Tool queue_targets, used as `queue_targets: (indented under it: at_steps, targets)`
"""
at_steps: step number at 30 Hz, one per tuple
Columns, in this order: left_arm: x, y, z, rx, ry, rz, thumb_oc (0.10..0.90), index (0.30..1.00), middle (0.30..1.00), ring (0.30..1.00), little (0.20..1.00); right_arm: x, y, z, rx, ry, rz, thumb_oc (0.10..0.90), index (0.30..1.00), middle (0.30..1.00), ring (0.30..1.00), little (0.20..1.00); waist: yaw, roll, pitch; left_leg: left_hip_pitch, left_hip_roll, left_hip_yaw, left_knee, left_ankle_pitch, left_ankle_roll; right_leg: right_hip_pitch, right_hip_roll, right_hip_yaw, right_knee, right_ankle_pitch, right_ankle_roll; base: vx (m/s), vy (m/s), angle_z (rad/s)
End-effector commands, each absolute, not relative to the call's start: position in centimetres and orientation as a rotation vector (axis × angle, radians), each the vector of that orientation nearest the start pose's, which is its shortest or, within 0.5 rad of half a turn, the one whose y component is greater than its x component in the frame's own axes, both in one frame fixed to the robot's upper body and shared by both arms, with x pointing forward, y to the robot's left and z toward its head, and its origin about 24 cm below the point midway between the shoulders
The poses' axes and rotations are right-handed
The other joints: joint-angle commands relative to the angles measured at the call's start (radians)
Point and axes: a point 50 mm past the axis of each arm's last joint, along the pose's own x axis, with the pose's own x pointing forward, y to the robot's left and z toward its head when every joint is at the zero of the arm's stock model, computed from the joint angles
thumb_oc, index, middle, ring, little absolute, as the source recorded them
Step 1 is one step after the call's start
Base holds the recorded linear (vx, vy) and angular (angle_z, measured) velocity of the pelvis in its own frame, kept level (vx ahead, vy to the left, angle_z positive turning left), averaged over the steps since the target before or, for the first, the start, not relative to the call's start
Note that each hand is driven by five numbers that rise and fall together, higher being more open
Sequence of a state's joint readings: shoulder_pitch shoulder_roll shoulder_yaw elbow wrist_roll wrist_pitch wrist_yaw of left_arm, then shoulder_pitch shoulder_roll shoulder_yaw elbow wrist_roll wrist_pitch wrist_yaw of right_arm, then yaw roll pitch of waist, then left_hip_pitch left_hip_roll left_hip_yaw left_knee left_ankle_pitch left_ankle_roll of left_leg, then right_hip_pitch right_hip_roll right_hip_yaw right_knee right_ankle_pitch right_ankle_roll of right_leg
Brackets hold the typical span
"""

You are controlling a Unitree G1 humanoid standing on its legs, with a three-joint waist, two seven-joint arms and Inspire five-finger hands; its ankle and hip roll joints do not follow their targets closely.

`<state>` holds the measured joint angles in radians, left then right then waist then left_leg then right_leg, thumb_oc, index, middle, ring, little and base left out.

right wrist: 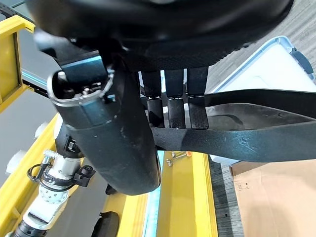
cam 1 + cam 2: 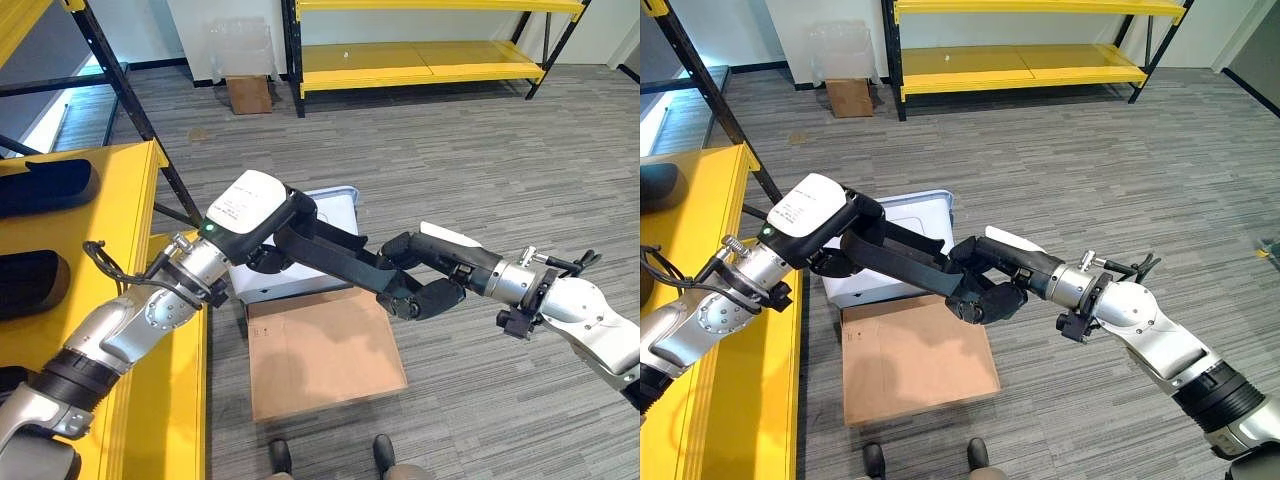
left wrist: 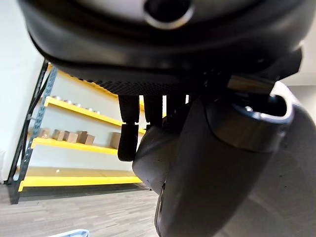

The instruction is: Move parts from the plastic box to the shelf.

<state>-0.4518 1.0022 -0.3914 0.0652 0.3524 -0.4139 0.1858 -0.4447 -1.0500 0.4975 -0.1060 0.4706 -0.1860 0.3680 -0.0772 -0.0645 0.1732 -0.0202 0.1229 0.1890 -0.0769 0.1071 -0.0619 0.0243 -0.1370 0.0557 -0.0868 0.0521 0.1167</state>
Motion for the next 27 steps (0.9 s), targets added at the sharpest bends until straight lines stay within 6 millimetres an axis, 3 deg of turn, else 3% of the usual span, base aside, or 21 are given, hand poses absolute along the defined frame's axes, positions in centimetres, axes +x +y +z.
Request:
queue_targets:
  at_steps: [1, 5, 10, 14, 22, 27]
  targets:
    - [29.1, 19.4, 21.0, 1.046, -0.852, -0.225, 0.400, 0.300, 0.300, 0.300, 0.300, 27.6, -16.2, 22.7, -0.472, -0.649, 0.765, 0.900, 1.000, 1.000, 1.000, 1.000, 0.010, -0.004, -0.183, -0.042, 0.113, -0.064, 0.074, -0.027, -0.073, 0.075, -0.085, -0.025, 0.021, -0.074, 0.077, 0.00, 0.000, 0.00]
    - [28.9, 20.1, 21.5, 1.043, -0.840, -0.208, 0.400, 0.300, 0.300, 0.300, 0.300, 27.3, -16.6, 23.3, -0.450, -0.677, 0.737, 0.900, 1.000, 1.000, 1.000, 1.000, 0.012, 0.002, -0.164, -0.062, 0.111, -0.071, 0.089, -0.027, -0.073, 0.062, -0.084, -0.027, 0.031, -0.079, 0.074, 0.00, 0.000, 0.00]
    - [28.6, 21.5, 20.7, 1.095, -0.772, -0.195, 0.400, 0.300, 0.300, 0.300, 0.300, 26.9, -16.7, 23.7, -0.438, -0.712, 0.710, 0.900, 1.000, 1.000, 1.000, 1.000, 0.015, 0.010, -0.158, -0.057, 0.107, -0.065, 0.064, -0.017, -0.071, 0.063, -0.087, -0.031, 0.018, -0.069, 0.078, 0.00, 0.000, 0.00]
    - [28.2, 23.1, 19.7, 1.047, -0.698, -0.126, 0.400, 0.300, 0.300, 0.300, 0.300, 26.6, -17.6, 22.9, -0.419, -0.698, 0.651, 0.900, 1.000, 1.000, 1.000, 1.000, 0.015, 0.015, -0.161, -0.052, 0.103, -0.061, 0.054, -0.016, -0.068, 0.062, -0.091, -0.030, 0.012, -0.066, 0.077, 0.01, 0.000, -0.01]
    - [27.4, 23.9, 18.9, 1.016, -0.668, -0.087, 0.400, 0.300, 0.300, 0.300, 0.300, 25.8, -18.9, 22.6, -0.415, -0.702, 0.588, 0.900, 1.000, 1.000, 1.000, 1.000, 0.010, 0.018, -0.168, -0.050, 0.100, -0.061, 0.050, -0.018, -0.066, 0.062, -0.091, -0.031, 0.008, -0.067, 0.076, 0.00, 0.000, 0.00]
    - [26.8, 24.4, 17.7, 0.938, -0.629, -0.035, 0.400, 0.300, 0.300, 0.300, 0.300, 25.5, -20.3, 21.4, -0.329, -0.670, 0.499, 0.900, 1.000, 1.000, 1.000, 1.000, 0.005, 0.017, -0.172, -0.045, 0.102, -0.060, 0.043, -0.015, -0.065, 0.065, -0.088, -0.033, 0.006, -0.067, 0.073, 0.00, 0.000, 0.00]
